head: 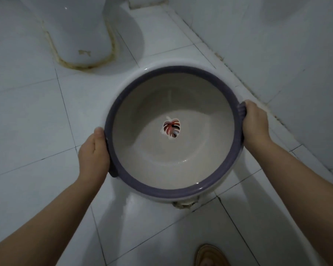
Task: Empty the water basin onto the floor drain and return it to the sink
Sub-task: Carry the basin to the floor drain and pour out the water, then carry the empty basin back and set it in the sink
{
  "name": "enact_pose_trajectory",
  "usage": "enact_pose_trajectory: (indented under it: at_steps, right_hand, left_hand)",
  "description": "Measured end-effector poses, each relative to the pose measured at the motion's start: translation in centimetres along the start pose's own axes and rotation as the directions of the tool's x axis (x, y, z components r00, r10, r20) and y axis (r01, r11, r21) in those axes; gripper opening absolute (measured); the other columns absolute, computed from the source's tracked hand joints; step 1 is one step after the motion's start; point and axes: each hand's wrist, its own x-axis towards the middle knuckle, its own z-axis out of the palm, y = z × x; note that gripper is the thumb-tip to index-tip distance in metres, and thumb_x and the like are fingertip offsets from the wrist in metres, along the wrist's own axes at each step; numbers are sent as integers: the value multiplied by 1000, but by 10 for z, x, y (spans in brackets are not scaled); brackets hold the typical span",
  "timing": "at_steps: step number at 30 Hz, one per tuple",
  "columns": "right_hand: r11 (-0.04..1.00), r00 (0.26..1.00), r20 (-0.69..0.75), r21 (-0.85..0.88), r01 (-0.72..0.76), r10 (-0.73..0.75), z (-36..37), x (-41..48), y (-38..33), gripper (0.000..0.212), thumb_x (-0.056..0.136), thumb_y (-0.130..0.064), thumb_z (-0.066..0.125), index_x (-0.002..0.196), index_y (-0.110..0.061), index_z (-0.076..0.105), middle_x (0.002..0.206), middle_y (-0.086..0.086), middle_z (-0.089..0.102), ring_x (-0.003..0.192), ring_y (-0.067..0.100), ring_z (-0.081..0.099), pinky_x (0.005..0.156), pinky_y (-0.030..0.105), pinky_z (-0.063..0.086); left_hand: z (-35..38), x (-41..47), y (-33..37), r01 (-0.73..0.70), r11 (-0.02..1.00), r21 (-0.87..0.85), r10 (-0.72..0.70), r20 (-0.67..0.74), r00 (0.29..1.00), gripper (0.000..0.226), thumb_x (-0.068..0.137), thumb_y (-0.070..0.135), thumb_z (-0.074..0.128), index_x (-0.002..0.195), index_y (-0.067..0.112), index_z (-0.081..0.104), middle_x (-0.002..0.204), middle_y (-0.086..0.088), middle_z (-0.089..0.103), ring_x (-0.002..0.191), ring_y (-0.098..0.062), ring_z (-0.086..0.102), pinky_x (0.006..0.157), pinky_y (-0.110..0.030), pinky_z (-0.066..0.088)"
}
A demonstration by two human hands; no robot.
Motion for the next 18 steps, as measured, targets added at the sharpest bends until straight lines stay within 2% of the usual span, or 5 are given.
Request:
enact_pose_trajectory:
  at_steps: [2,4,9,14,18]
  right_hand:
    - [994,994,43,-60,-96,99,6,9,-1,38,83,-24,46,46,-29,54,44,-13,53,43,1,49,46,18,38]
    - [979,984,61,-123,-160,169,11,17,-2,32,83,-29,48,52,-25,54,51,-6,52,49,9,48,49,24,36]
    - [950,962,64,-188,-249,265,24,32,-8,29,82,-33,49,56,-21,52,56,1,49,50,16,46,49,26,36]
    - [927,948,49,-231,-296,314,38,43,-30,28,84,-31,48,58,-19,48,59,4,47,55,19,45,52,28,35]
    - [921,949,56,-266,-286,311,49,49,-72,32,85,-28,47,56,-16,42,60,5,46,60,19,44,51,28,34]
  left_hand:
    - [4,14,6,62,998,-6,-62,-7,998,49,97,42,25,56,17,40,58,-3,45,55,-15,41,50,-28,33]
    - [6,27,13,128,991,-25,-128,7,992,51,96,43,26,58,15,43,60,-5,47,56,-17,44,50,-28,34]
    - [8,57,29,281,959,-36,-277,75,958,51,94,46,27,67,11,53,66,-9,55,60,-20,52,51,-28,38]
    - [2,88,55,235,967,98,-246,111,963,45,97,40,23,64,18,44,65,-7,52,57,-19,49,46,-25,32]
    - [-16,109,95,348,937,23,-349,81,934,48,92,46,29,64,15,53,64,-8,56,57,-22,53,46,-26,33]
